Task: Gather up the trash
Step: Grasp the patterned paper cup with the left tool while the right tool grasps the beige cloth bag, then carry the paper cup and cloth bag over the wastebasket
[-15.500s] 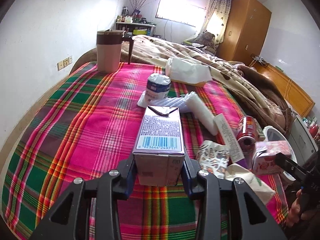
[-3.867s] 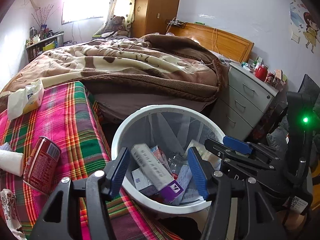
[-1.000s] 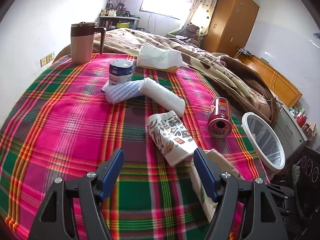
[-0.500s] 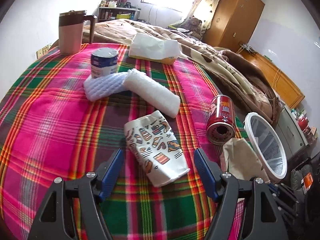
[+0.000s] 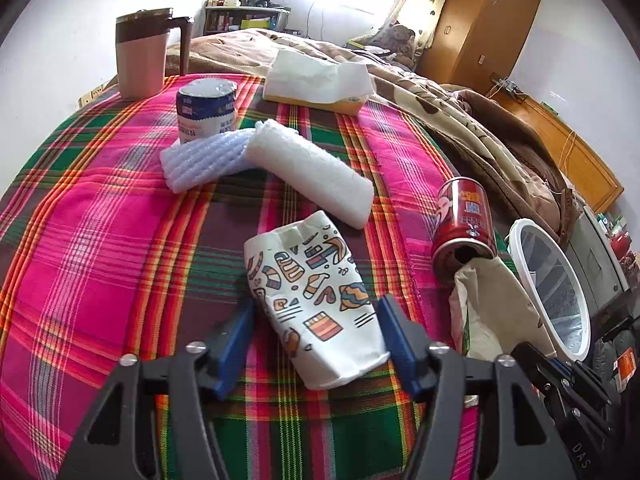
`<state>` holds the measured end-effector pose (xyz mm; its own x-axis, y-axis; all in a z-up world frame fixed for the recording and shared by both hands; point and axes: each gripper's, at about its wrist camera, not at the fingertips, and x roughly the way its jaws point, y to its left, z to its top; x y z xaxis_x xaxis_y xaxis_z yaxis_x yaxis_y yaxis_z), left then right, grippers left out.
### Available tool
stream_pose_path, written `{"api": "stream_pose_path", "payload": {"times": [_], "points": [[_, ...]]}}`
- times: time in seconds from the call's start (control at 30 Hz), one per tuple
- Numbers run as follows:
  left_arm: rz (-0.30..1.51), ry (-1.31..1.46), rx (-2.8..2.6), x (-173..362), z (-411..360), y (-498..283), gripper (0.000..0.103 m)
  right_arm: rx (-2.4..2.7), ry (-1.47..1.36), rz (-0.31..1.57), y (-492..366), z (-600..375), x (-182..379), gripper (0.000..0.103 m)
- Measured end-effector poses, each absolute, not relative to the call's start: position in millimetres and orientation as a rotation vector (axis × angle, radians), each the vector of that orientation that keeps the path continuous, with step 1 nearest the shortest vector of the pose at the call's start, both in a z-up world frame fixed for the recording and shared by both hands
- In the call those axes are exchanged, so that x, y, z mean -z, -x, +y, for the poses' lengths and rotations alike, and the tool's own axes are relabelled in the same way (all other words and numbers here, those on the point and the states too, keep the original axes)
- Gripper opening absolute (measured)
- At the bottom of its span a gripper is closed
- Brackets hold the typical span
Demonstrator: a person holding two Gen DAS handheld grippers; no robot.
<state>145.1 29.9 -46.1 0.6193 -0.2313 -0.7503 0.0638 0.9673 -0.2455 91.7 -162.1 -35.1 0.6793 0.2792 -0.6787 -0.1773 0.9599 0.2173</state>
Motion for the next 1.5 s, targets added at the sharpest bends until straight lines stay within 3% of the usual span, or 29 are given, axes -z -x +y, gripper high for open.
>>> {"api": "stream_pose_path", "payload": {"times": [0.1,0.9,1.5], "points": [[0.886,0.201,0.175,45.8,29.0,-145.2,0.047,-0.261,-0.143,0.785,-91.9,-162.6,35.7,0.007],[0.759,0.137,0.224,9.8,11.7,-106.0,0.046,-0.273,-0.165,0.718,-79.9,-169.5,22.0,0.007],[0.655,0.049,0.335,-28.9,-54.3,-98.3,0.046,-0.162,-0.226,0.620,-72.3,-222.9,-9.6,0.007]]}}
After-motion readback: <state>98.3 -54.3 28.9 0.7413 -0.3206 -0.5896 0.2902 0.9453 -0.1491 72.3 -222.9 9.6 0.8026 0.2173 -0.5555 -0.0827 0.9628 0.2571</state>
